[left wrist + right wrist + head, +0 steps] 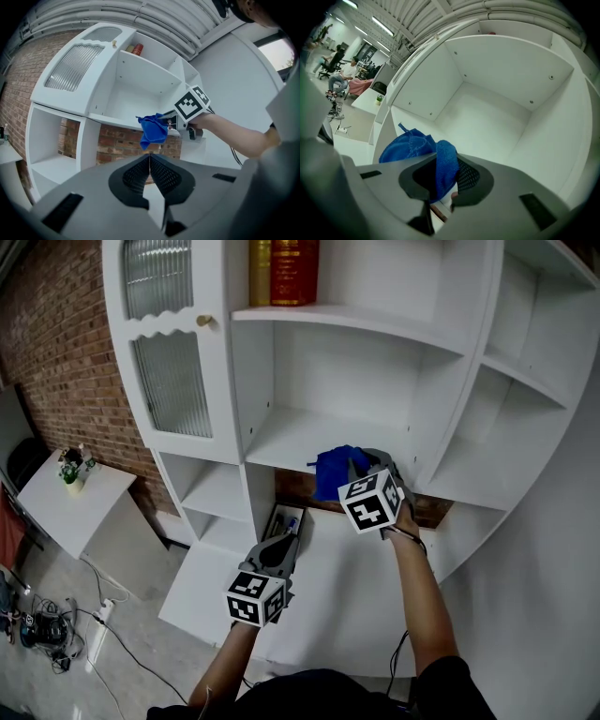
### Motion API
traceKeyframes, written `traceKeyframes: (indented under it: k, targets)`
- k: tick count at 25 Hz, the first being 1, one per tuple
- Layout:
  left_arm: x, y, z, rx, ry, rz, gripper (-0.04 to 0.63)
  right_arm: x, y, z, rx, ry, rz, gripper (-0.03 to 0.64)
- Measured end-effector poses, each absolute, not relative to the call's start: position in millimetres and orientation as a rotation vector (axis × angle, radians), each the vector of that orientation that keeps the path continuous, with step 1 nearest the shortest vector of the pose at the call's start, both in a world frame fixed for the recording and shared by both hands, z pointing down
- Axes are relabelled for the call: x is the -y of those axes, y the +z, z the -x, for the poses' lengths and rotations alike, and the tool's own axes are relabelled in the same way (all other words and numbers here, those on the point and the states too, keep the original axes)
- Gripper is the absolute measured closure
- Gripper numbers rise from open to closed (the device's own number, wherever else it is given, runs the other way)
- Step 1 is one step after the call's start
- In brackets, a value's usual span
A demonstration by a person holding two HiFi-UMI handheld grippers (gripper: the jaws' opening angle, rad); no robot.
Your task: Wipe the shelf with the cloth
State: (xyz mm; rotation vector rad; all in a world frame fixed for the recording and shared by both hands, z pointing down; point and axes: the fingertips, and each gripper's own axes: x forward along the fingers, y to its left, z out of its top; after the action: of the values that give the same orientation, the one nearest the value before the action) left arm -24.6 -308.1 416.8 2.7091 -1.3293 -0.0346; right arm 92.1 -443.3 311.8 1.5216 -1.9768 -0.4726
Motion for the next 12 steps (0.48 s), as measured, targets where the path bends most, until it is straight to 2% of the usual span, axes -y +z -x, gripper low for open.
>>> traceKeyframes:
  k: [12]
  targets:
    - [299.4,422.9,-20.1,1.277,-0.021,-2.719,0.578,426.6,312.3,-131.8,1.98,-0.448,-1.562,0.537]
